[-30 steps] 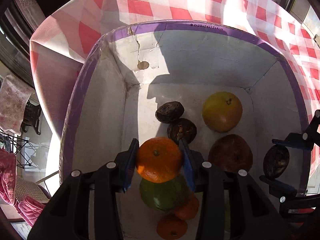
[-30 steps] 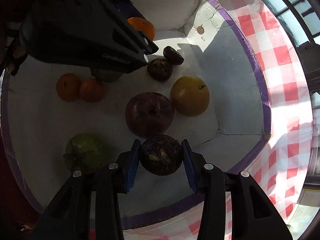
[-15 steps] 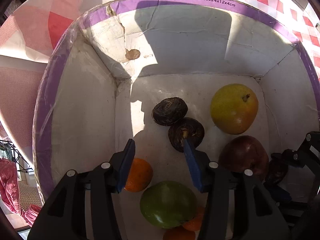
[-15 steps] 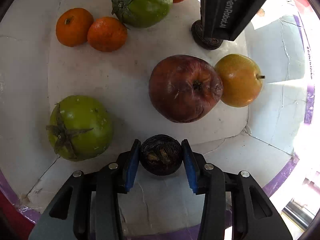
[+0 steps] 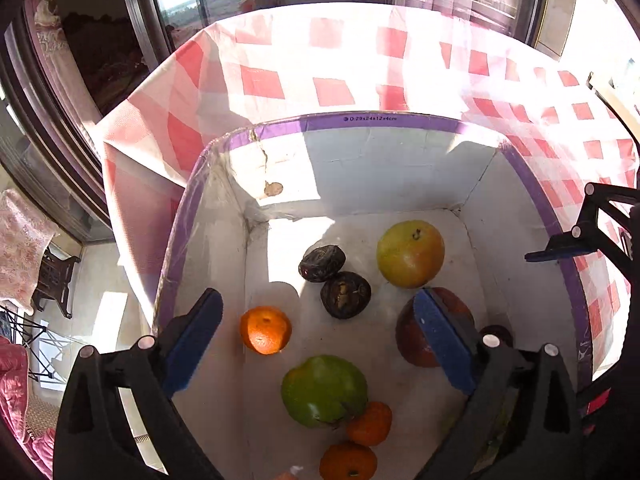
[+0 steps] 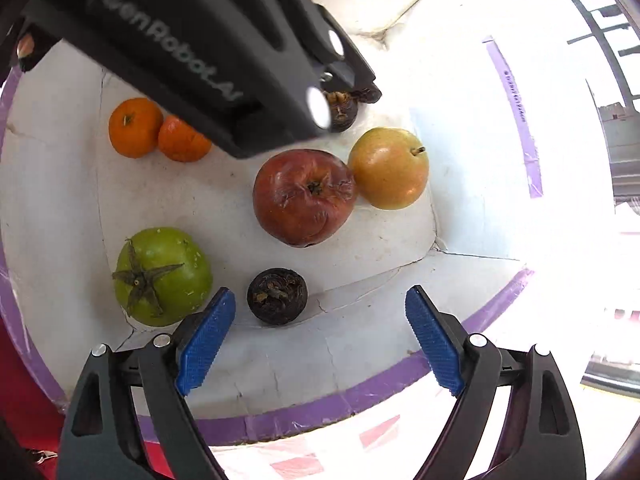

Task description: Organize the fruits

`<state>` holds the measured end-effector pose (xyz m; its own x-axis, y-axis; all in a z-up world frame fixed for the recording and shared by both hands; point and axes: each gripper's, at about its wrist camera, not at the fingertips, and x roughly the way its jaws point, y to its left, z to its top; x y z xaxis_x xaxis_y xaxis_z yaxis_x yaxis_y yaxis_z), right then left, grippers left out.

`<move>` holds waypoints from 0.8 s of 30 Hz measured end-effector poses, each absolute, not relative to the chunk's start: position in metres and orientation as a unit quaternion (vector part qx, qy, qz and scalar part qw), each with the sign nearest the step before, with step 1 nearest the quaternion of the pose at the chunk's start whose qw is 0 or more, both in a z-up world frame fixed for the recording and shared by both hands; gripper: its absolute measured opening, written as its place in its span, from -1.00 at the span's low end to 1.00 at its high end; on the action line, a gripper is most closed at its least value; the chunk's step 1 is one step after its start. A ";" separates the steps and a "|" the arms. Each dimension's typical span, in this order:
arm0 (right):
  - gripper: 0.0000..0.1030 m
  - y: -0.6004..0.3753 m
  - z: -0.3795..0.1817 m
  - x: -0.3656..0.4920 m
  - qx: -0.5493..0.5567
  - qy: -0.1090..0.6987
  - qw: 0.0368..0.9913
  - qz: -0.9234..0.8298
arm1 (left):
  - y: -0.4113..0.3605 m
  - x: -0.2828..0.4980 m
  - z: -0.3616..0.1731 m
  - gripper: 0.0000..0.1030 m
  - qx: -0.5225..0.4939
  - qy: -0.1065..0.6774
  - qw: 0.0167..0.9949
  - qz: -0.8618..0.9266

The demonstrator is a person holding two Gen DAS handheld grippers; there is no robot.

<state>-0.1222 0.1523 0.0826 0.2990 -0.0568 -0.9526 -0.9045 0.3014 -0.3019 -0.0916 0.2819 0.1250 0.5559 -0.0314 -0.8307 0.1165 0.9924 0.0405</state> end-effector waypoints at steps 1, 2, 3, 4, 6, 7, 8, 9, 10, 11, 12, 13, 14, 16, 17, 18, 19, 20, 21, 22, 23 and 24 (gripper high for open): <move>0.69 0.146 0.093 -0.121 -0.464 0.487 0.662 0.330 | 0.286 -0.101 0.138 0.96 0.042 0.440 0.896 -0.030; 0.70 0.139 0.103 -0.120 -0.434 0.483 0.685 0.330 | 0.289 -0.110 0.150 0.96 0.038 0.417 0.908 -0.017; 0.70 0.132 0.112 -0.120 -0.401 0.481 0.706 0.332 | 0.292 -0.120 0.162 0.96 0.031 0.397 0.917 -0.002; 0.70 0.125 0.121 -0.118 -0.365 0.479 0.725 0.335 | 0.293 -0.121 0.174 0.96 0.022 0.381 0.924 0.016; 0.70 0.112 0.131 -0.118 -0.303 0.482 0.752 0.331 | 0.297 -0.131 0.189 0.96 0.002 0.369 0.928 0.045; 0.70 0.107 0.133 -0.118 -0.272 0.490 0.762 0.326 | 0.299 -0.134 0.191 0.96 -0.012 0.369 0.928 0.055; 0.70 0.105 0.133 -0.118 -0.244 0.500 0.767 0.320 | 0.300 -0.135 0.193 0.96 -0.029 0.374 0.925 0.059; 0.70 0.104 0.131 -0.117 -0.222 0.509 0.771 0.311 | 0.303 -0.136 0.191 0.96 -0.046 0.383 0.920 0.062; 0.70 0.105 0.128 -0.116 -0.201 0.518 0.774 0.304 | 0.305 -0.135 0.188 0.96 -0.062 0.398 0.913 0.069; 0.70 0.107 0.125 -0.116 -0.184 0.528 0.771 0.305 | 0.308 -0.132 0.180 0.96 -0.074 0.420 0.901 0.082; 0.70 0.108 0.122 -0.117 -0.175 0.537 0.766 0.307 | 0.309 -0.132 0.173 0.96 -0.077 0.443 0.888 0.093; 0.70 0.109 0.119 -0.119 -0.176 0.539 0.765 0.306 | 0.307 -0.131 0.164 0.96 -0.077 0.466 0.876 0.096; 0.70 0.118 0.117 -0.131 -0.186 0.535 0.768 0.298 | 0.304 -0.132 0.152 0.96 -0.075 0.486 0.866 0.093; 0.70 0.123 0.115 -0.136 -0.206 0.531 0.770 0.289 | 0.293 -0.137 0.137 0.96 -0.061 0.502 0.859 0.084; 0.70 0.127 0.120 -0.139 -0.208 0.531 0.771 0.285 | 0.288 -0.139 0.130 0.96 -0.048 0.507 0.857 0.081; 0.70 0.127 0.120 -0.139 -0.206 0.532 0.772 0.283 | 0.282 -0.141 0.124 0.96 -0.037 0.512 0.855 0.078; 0.70 0.126 0.119 -0.138 -0.201 0.533 0.773 0.280 | 0.278 -0.143 0.118 0.96 -0.032 0.518 0.851 0.074; 0.70 0.125 0.119 -0.137 -0.197 0.534 0.774 0.278 | 0.275 -0.144 0.113 0.96 -0.029 0.524 0.848 0.070; 0.70 0.125 0.117 -0.137 -0.199 0.533 0.775 0.276 | 0.272 -0.145 0.108 0.96 -0.025 0.529 0.845 0.067; 0.70 0.127 0.115 -0.137 -0.203 0.532 0.775 0.276 | 0.270 -0.146 0.104 0.96 -0.020 0.533 0.843 0.066; 0.70 0.127 0.115 -0.137 -0.206 0.531 0.774 0.276 | 0.268 -0.147 0.101 0.96 -0.017 0.535 0.842 0.065; 0.70 0.127 0.114 -0.137 -0.212 0.530 0.774 0.276 | 0.268 -0.148 0.101 0.96 -0.017 0.534 0.843 0.065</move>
<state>-0.1369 0.1270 0.1144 0.2869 0.2024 -0.9363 -0.6517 0.7576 -0.0359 -0.1476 0.2683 0.1008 0.4210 0.0916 -0.9024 -0.1287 0.9908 0.0406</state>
